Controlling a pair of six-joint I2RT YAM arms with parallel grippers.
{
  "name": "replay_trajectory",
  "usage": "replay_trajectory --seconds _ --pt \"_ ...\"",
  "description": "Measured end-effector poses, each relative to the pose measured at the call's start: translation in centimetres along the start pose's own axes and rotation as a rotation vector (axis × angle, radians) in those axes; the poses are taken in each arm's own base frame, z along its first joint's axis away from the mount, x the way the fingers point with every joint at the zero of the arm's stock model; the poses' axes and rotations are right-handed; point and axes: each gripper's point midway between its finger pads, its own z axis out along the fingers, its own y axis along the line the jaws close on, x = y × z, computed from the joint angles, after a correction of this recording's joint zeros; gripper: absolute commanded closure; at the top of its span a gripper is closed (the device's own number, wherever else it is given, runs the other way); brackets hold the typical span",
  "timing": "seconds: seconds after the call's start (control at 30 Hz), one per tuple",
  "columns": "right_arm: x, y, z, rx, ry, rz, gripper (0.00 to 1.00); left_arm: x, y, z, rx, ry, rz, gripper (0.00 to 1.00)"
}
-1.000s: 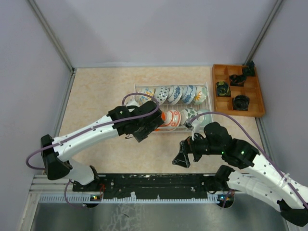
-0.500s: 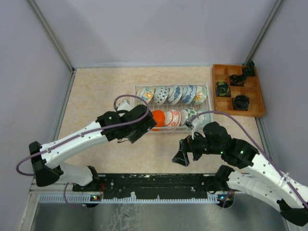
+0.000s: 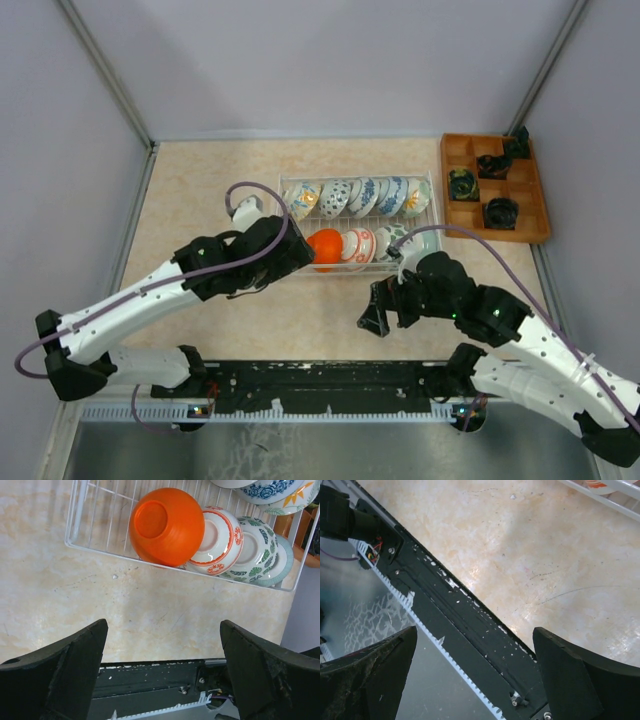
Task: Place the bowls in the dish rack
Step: Reset both arms
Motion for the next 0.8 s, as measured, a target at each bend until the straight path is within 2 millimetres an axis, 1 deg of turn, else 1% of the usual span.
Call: replay_trajectory --seconds 0.1,0.2,0.3,0.33,0.47,0.53,0.6,0.67,0.77,0.8 --pt "-0.3 -0.4 0.1 0.03 -0.012 0.019 0.01 -0.7 0.0 -0.3 0.042 -0.016 0.05 0.01" --pt "-0.7 -0.9 0.6 0.061 -0.026 0.044 0.01 -1.6 0.7 -0.5 0.07 -0.029 0.081 0.01" --pt "-1.5 -1.2 1.8 0.092 -0.036 0.083 0.01 -2.6 0.8 -0.4 0.092 -0.045 0.14 0.01" --pt "-1.6 -1.2 1.9 0.093 -0.04 0.086 0.01 -2.7 0.8 -0.3 0.09 -0.048 0.144 0.01" --pt "-3.1 -1.6 3.5 0.124 -0.075 0.12 0.01 -2.5 0.8 0.6 0.083 -0.042 0.249 0.0" --pt "-4.1 -1.8 3.8 0.146 -0.11 0.119 0.01 -2.6 0.8 0.8 0.083 -0.048 0.295 0.01" --pt "-5.9 -1.8 3.9 0.168 -0.16 0.104 0.01 -3.1 0.7 0.8 0.086 -0.074 0.332 0.01" --pt "-8.1 -1.7 3.7 0.187 -0.222 0.074 0.01 -3.7 0.8 0.8 0.097 -0.11 0.362 0.01" --pt "-11.5 -1.1 3.4 0.198 -0.319 0.038 0.01 -3.8 2.0 0.8 0.114 -0.149 0.409 0.01" --pt "-12.2 -1.0 3.3 0.202 -0.341 0.031 0.01 -3.8 2.6 0.7 0.118 -0.159 0.421 0.01"
